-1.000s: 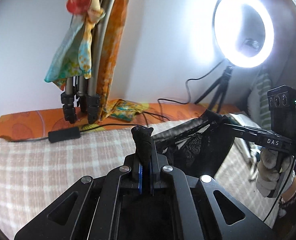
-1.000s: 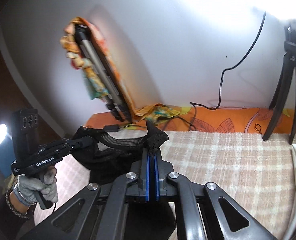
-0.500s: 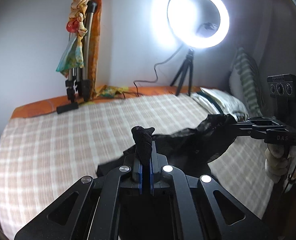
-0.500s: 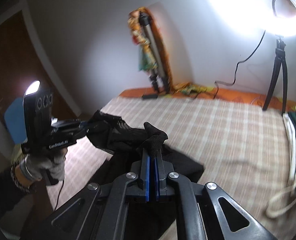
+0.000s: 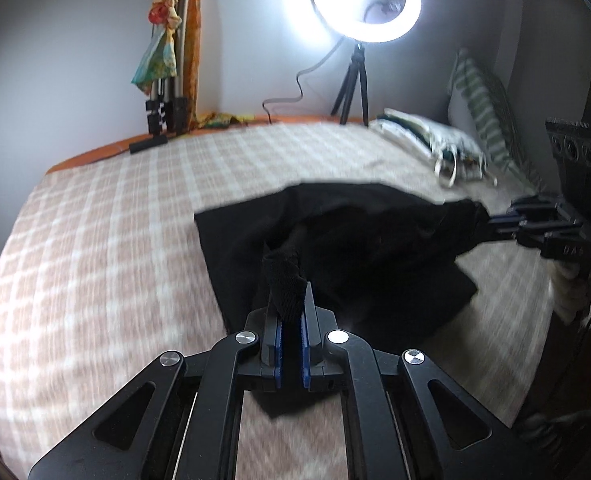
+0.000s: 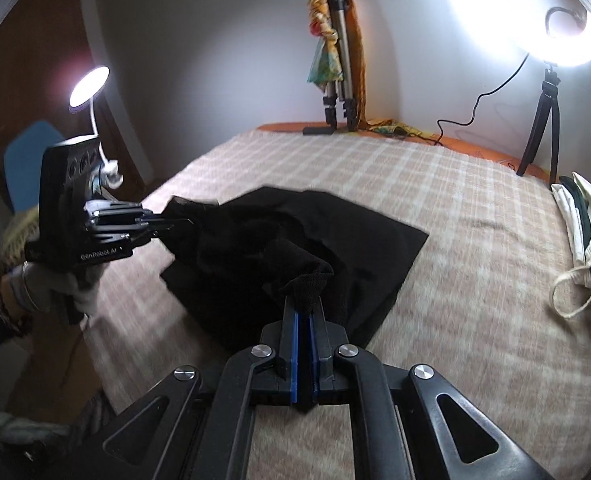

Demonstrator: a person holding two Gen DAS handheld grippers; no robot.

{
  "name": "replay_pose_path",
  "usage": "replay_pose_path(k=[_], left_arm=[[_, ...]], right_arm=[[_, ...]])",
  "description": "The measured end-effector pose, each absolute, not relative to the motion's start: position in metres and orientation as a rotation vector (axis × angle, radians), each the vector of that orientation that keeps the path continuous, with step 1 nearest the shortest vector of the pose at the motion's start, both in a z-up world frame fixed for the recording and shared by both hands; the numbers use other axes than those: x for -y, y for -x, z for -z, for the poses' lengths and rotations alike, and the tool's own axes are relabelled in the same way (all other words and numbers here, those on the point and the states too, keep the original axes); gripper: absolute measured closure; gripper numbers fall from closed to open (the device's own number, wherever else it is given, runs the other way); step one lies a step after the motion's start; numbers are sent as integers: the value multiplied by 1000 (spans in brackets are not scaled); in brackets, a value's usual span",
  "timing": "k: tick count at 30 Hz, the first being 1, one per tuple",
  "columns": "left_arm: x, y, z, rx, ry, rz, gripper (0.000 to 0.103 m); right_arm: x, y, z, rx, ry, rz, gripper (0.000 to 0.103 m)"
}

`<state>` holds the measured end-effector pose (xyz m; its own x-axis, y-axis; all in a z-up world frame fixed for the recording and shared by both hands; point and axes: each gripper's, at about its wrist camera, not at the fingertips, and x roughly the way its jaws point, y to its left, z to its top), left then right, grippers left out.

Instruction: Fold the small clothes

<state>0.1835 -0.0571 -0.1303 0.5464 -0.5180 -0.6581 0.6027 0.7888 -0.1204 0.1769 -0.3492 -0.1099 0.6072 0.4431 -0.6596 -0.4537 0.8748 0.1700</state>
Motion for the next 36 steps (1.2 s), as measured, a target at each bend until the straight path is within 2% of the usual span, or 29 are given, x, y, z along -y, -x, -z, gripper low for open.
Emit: replay_pose_path(k=[5, 11, 12, 13, 14, 16, 18, 24, 29, 33, 35, 36], left_arm=[[46, -164, 140, -760, -165, 661, 97], [7, -146, 131, -754, -68, 627, 94], [3, -143, 129, -747, -63, 622, 91], [-2, -140, 127, -744, -67, 622, 84], [-4, -137, 126, -741, -70, 622, 81], [-12, -135, 125, -743, -48, 605, 68], [-21, -139, 125, -766, 31, 606, 65], [-34, -167, 142, -930, 394, 636, 65], [-10, -171, 166, -1075, 445, 654, 65], [0, -169, 177, -1096, 494, 677, 65], [0, -170, 178, -1099, 514, 688, 69], [0, -171, 179, -1099, 525, 691, 85]], right_arm=[[351, -156, 119, -746, 55, -503, 100], [363, -132, 119, -765, 55, -518, 96], [366, -130, 116, -766, 44, -514, 89], [369, -128, 115, -763, 34, -510, 75], [371, -125, 113, -755, 22, -505, 73], [378, -123, 111, -761, -22, -497, 73], [385, -126, 112, -788, -92, -495, 72], [403, -145, 138, -939, -396, -439, 68], [412, -153, 163, -1013, -642, -484, 66], [404, -156, 179, -1053, -686, -513, 66], [399, -157, 186, -1066, -698, -530, 70], [397, -158, 188, -1066, -713, -544, 76]])
